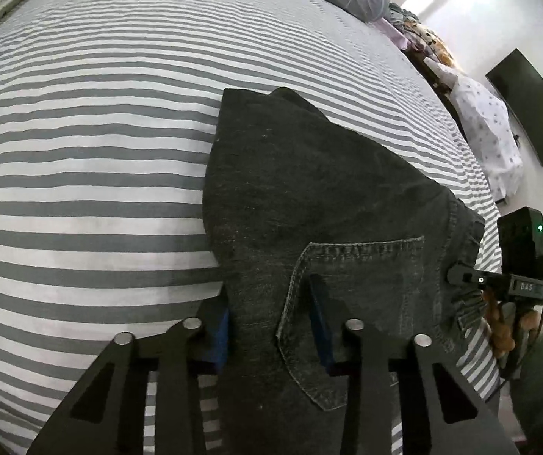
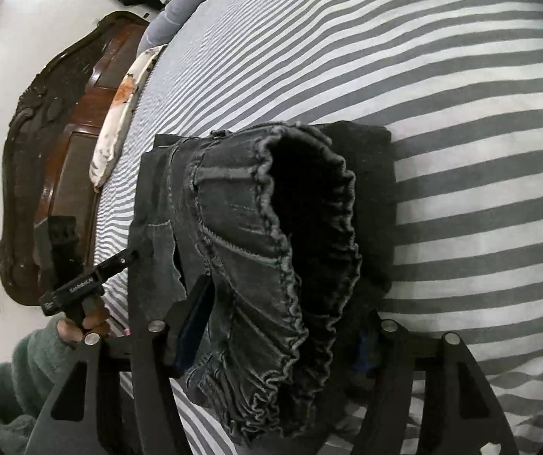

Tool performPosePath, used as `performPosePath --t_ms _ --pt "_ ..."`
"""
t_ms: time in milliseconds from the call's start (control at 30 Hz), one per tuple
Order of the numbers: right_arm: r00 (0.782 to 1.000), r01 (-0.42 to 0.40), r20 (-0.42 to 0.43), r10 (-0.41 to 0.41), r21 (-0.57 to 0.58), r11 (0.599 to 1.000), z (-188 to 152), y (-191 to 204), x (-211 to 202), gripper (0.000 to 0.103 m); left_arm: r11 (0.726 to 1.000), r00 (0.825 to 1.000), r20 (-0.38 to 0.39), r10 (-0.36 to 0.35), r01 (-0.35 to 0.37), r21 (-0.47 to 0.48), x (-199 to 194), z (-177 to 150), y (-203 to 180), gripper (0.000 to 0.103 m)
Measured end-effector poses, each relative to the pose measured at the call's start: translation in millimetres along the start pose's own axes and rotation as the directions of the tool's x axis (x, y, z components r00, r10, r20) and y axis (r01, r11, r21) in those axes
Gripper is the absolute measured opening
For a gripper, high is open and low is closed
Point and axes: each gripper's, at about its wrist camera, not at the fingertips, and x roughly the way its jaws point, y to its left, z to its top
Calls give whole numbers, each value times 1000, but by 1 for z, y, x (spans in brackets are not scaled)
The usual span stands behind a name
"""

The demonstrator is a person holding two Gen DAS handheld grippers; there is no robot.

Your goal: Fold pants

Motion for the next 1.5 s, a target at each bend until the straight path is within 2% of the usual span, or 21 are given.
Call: performPosePath --t_ms 100,400,600,767,1067,1333,1500 --pt "1000 -5 18 4 17 1000 -1 -3 -4 38 999 1000 6 27 -27 28 1 2 -7 29" --pt "997 59 47 -60 20 998 -3 9 -6 30 982 988 25 153 -155 104 7 1 -35 24" --pt "994 81 71 -82 17 997 -6 19 -15 23 975 982 40 185 -188 116 6 3 -45 18" --pt "992 89 91 -88 2 996 -8 33 -26 22 976 984 61 169 -176 127 -1 1 -48 15" --pt "991 83 104 -78 -40 996 -4 59 -43 21 993 991 108 73 -82 82 -17 5 -42 14" --pt "992 61 119 -50 -91 994 8 80 -53 21 996 983 178 52 -63 59 -44 17 -41 14" --pt "991 56 132 -37 -137 989 39 98 -50 21 997 970 235 62 -72 32 -61 36 -27 14"
